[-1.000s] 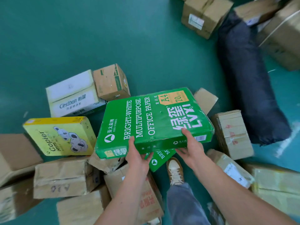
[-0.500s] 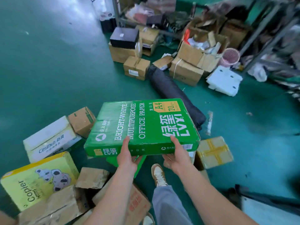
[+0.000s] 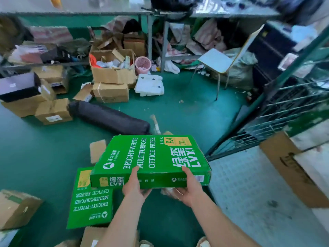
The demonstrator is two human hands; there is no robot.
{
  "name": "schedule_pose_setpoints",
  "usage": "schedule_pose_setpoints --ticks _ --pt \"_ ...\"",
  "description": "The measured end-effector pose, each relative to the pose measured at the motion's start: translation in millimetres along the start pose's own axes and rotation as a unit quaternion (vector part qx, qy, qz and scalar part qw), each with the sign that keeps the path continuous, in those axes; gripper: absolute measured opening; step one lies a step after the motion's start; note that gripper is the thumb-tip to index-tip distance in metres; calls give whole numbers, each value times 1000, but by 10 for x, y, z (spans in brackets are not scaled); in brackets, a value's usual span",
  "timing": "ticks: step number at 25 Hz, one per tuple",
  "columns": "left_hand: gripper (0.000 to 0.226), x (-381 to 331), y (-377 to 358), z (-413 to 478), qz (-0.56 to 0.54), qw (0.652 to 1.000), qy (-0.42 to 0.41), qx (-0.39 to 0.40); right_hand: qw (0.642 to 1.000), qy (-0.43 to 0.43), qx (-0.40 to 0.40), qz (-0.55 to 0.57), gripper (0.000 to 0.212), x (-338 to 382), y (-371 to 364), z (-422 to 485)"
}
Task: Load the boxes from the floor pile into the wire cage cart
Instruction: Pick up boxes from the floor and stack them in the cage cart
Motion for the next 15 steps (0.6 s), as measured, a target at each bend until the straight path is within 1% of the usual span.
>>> schedule_pose_setpoints --ticks 2,4,7,9,11,13,15 --pt "62 409 -322 -58 43 999 19 8 999 -5 -33 32 49 94 568 -11" --pt "62 931 -707 -219 98 994 35 24 994 -4 -72 80 54 178 1264 -8" --pt "64 1639 -1194 -471 148 987 42 46 984 -8 -113 140 59 288 2176 -64" --pt "64 2088 -1527 -696 174 982 38 66 975 -7 -128 180 59 405 2752 -119" --pt "58 2518 -1854 -929 197 975 40 96 968 11 -127 214 52 569 3285 -213" --pt "59 2912 -2174 -1174 219 966 41 129 962 36 -124 240 47 751 3787 -303" --pt "60 3287 -2492 -1455 246 957 31 151 955 60 -132 258 49 944 4265 -422"
Point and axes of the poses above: each hand's wrist, its own z-axis towards the middle knuckle, its own y-axis out of the back of the hand, x = y × z, the point moved 3 cm from there along z, towards the middle knuckle, and after that the axes turned 2 degrees about -z, right-handed, at the moved point
